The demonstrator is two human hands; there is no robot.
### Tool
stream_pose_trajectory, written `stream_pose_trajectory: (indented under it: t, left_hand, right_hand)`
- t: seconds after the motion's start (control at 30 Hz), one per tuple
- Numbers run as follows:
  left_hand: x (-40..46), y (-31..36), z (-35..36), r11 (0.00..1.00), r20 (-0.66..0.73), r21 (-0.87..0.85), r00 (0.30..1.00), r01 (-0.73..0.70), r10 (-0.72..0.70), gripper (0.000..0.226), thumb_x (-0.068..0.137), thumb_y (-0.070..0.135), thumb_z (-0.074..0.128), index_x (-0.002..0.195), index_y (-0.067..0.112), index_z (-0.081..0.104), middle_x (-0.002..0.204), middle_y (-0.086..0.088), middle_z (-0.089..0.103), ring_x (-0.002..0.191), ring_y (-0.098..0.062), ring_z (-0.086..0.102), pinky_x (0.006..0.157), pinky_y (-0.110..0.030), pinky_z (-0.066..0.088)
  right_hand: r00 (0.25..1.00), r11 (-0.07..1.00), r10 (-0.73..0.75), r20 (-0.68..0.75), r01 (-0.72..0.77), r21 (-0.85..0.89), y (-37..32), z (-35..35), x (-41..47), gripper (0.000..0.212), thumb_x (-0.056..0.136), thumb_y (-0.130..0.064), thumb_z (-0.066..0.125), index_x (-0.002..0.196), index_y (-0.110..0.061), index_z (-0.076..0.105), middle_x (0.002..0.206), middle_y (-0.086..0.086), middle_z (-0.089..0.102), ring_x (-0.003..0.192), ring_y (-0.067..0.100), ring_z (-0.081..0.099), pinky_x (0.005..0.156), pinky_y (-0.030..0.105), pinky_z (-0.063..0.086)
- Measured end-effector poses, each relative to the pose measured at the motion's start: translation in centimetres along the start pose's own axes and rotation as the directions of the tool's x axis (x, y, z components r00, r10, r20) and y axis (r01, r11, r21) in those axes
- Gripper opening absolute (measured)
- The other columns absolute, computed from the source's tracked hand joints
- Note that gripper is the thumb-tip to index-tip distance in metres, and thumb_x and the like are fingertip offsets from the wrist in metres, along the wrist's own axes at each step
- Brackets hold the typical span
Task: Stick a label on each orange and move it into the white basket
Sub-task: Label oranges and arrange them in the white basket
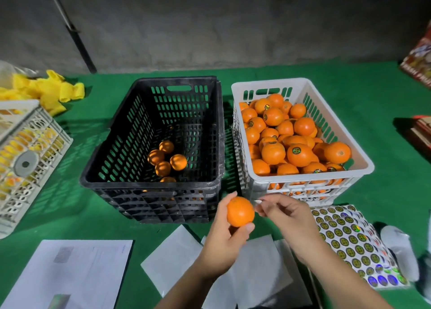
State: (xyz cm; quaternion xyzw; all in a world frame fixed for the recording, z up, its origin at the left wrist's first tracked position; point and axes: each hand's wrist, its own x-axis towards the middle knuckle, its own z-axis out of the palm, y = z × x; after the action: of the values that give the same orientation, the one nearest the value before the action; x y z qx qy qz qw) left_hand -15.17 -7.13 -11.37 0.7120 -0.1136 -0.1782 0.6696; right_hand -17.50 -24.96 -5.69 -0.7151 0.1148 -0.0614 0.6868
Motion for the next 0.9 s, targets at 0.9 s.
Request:
stream_pose_trajectory:
  t: [0.9]
  left_hand:
    - [0.2,25.4,-0.7,0.846,-0.176,-0.317,0.903,-0.428,0.391,0.068,0.067,0.013,0.083,0.124,0.041,0.059,0.103,0.002,0.077,0.078,-0.014,0.073,0.065,-0.023,0.058]
  right_hand:
    - [0.682,0.644,-0.717,0.147,0.728,-0.234,-22.3,1.6,1.4,0.007,0.093,-0.031,0.071,0.095,-0.029,0.077,0.099,-0.007,0.062,0.097,0.020,0.065,0.082,0.019,0.047]
